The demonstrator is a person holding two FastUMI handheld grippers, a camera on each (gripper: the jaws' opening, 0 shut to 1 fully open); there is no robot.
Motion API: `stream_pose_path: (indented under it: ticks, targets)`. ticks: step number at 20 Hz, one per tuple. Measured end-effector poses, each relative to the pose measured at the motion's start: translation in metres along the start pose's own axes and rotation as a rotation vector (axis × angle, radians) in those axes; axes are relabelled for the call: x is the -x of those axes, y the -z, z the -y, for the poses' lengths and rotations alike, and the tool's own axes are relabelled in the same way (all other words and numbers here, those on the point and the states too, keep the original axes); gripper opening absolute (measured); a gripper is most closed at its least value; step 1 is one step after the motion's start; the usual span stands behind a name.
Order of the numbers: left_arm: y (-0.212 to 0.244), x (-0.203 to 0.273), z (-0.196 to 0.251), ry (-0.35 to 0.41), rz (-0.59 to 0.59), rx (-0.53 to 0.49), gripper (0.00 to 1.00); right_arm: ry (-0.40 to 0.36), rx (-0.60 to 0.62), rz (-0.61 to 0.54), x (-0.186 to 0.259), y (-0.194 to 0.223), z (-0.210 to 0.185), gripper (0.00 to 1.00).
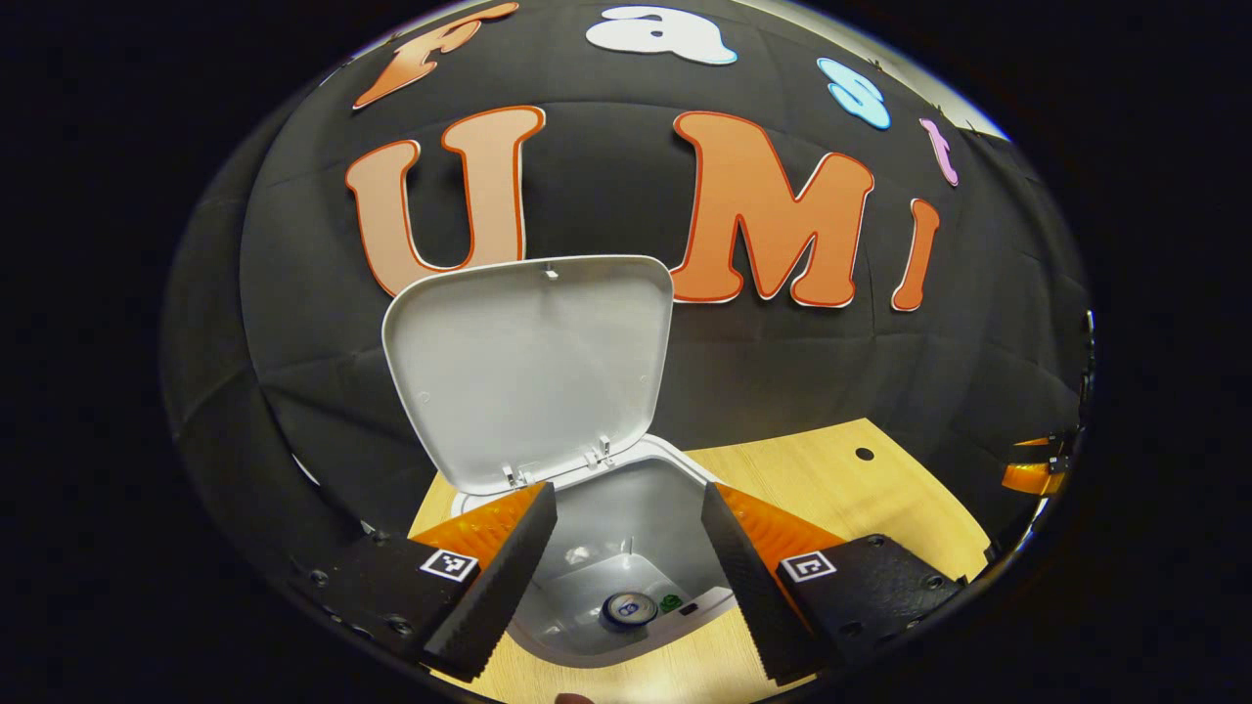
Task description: Press the lid of the desktop garbage bin to open it, pick up the crumpled paper on the desktop and throw it into the bin, then pick up the pop can on the desktop and drop it into the bin, and finally close the garbage bin lid.
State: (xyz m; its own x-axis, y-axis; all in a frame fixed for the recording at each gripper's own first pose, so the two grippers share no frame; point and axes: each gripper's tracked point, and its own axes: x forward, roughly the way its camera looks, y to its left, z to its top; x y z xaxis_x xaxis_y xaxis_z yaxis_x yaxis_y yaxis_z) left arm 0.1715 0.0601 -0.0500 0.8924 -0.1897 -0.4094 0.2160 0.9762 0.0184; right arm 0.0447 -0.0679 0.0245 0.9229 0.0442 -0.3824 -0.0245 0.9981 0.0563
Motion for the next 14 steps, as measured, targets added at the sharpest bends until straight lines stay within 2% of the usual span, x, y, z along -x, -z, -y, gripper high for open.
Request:
stream_pose_path:
  ticks: [8, 11, 14]
  targets:
    - [-0.020, 0.024, -0.011, -0.038, 0.056, -0.019, 0.96, -0.026, -0.002, -0.014, -0.004, 0.006, -0.010, 0.97]
    - [-0.041, 0.039, -0.017, -0.020, 0.084, 0.026, 0.96, -0.043, 0.002, -0.017, -0.008, 0.006, -0.019, 0.97]
    - [-0.079, 0.051, -0.036, -0.046, 0.138, 0.022, 0.93, -0.059, 0.005, -0.018, -0.012, 0.007, -0.024, 0.97]
